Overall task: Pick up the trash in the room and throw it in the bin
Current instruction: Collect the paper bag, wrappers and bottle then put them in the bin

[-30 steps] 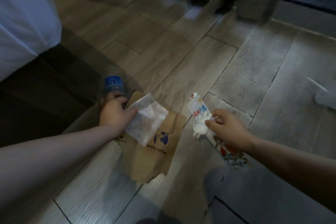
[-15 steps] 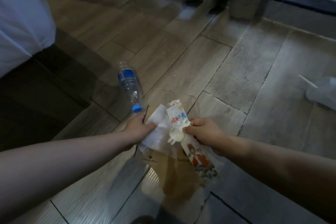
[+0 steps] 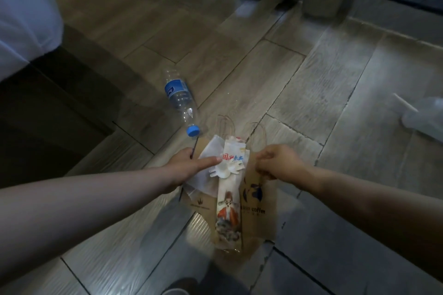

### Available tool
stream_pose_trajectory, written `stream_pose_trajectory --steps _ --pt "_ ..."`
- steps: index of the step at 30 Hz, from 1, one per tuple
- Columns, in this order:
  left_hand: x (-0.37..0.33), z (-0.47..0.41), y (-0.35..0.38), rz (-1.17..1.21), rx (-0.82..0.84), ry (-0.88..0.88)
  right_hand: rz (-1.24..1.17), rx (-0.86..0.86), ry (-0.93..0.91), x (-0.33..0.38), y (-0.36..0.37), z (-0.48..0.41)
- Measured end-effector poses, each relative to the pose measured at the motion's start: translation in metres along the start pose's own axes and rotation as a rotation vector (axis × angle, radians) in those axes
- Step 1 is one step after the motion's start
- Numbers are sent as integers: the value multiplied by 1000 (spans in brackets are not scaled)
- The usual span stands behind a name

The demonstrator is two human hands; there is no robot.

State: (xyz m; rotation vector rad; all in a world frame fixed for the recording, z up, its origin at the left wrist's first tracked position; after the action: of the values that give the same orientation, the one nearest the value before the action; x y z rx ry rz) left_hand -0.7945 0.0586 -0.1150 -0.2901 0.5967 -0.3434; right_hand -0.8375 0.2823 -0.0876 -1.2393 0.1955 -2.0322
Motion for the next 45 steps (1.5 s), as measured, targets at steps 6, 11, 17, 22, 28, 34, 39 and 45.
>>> stream_pose_trajectory --steps 6,11,17,22,28,34,39,45 --pt "-6 -4 5 -157 -150 -6 107 -183 52 -22 -16 6" --pt "-12 -5 11 -214 -231 -29 -162 -82 169 -42 -5 2" --pt "-17 -7 12 -414 -364 -12 -212 31 135 -38 17 1" --pt "-19 -10 3 -397 -362 -18 -185 8 127 -42 12 0" --pt "-3 -10 -22 -211 -287 -96 -92 -66 83 -42 -14 -4" --pt "19 -3 -45 -68 -235 -137 -39 -160 -22 -10 -35 -15" --pt "29 -1 -63 -110 -229 -114 304 -190 -316 58 -25 -30" --pt "46 -4 -91 -209 -237 -112 586 34 -615 149 54 -60"
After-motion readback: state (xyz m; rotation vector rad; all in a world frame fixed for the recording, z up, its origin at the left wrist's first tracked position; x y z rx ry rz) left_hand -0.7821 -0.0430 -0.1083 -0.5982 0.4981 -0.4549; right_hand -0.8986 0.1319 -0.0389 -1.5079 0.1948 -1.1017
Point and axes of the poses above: each hand's wrist, its own z-axis away from the middle knuckle, its own y-axis out of the palm, x = y × z, the point moved 9 cm from there along -z, towards the middle knuckle, and after that the axes turned 7 degrees about -y, right-handed, at the moved point
